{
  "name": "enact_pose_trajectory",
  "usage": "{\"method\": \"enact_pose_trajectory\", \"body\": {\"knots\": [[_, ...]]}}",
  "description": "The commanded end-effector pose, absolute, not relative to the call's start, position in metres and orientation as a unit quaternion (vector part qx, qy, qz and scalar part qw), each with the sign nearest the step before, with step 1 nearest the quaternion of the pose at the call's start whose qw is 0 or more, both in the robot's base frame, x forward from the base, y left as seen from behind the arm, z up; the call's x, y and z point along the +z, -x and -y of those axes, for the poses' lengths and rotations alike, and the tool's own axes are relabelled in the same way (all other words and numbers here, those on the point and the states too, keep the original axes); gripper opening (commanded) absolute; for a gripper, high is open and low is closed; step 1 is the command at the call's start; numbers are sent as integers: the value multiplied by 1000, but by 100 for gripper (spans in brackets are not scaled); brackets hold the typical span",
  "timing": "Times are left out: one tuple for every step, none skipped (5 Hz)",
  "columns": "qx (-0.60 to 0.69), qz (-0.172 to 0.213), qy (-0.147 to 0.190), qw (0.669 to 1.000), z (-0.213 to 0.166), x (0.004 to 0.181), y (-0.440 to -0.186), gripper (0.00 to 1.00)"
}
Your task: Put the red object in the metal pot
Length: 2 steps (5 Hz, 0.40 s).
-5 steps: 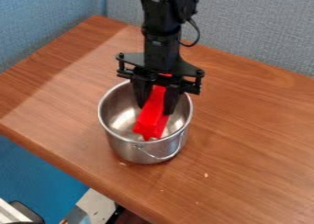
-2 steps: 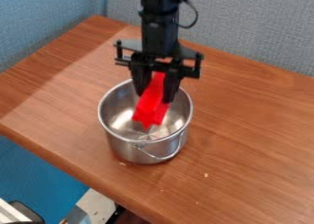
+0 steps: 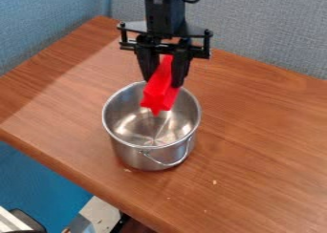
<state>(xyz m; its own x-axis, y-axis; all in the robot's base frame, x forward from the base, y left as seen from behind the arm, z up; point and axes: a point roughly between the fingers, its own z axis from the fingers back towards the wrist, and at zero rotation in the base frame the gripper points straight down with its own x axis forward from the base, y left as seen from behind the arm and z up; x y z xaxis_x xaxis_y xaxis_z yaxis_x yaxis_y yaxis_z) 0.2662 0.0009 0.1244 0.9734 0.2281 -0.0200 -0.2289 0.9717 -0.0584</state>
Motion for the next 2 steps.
{"method": "enact_pose_trajectory", "body": {"knots": [[113, 17, 16, 993, -7, 129, -262, 0], [109, 26, 4, 994, -5, 120, -263, 0]]}}
